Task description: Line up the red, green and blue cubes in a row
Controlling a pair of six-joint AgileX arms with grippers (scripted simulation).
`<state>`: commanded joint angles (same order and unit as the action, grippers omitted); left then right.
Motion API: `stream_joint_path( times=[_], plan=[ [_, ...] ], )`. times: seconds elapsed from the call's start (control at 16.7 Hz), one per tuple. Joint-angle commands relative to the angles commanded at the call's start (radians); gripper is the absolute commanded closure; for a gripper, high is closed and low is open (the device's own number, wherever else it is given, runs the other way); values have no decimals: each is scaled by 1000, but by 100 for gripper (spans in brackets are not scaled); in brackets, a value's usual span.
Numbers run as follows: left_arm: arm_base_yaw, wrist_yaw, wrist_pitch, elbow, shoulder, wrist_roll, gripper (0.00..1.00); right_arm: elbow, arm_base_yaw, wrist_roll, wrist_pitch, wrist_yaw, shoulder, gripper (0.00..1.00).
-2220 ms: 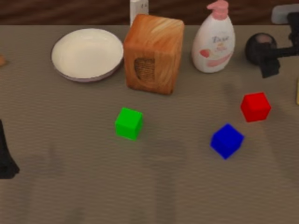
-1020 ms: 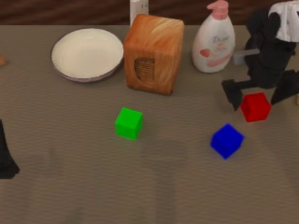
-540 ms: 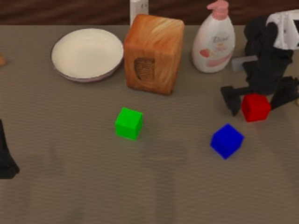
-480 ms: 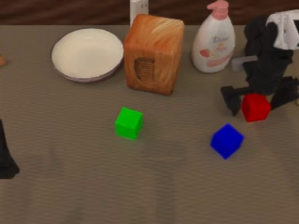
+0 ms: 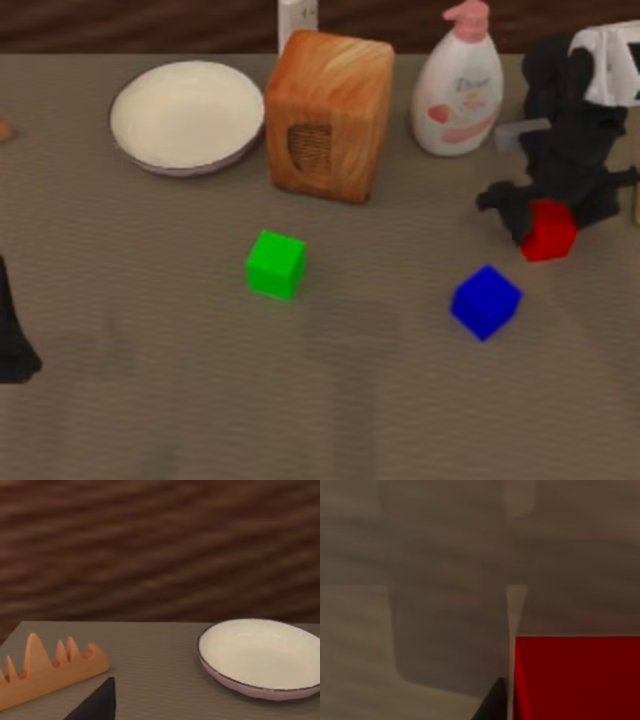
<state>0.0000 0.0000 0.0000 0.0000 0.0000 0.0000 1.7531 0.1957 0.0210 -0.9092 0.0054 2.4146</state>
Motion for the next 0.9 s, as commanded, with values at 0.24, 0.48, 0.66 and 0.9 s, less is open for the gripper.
stream_joint_path(
  times=[0.24,0.48,0.66,0.9],
  plan=[
    [0,0,0,0,0,0,0,0,0,0,0,0,0,100],
    [0,0,0,0,0,0,0,0,0,0,0,0,0,100],
    [0,0,0,0,0,0,0,0,0,0,0,0,0,100],
    [0,0,0,0,0,0,0,38,-1,0,-49,0,-39,100]
  ],
)
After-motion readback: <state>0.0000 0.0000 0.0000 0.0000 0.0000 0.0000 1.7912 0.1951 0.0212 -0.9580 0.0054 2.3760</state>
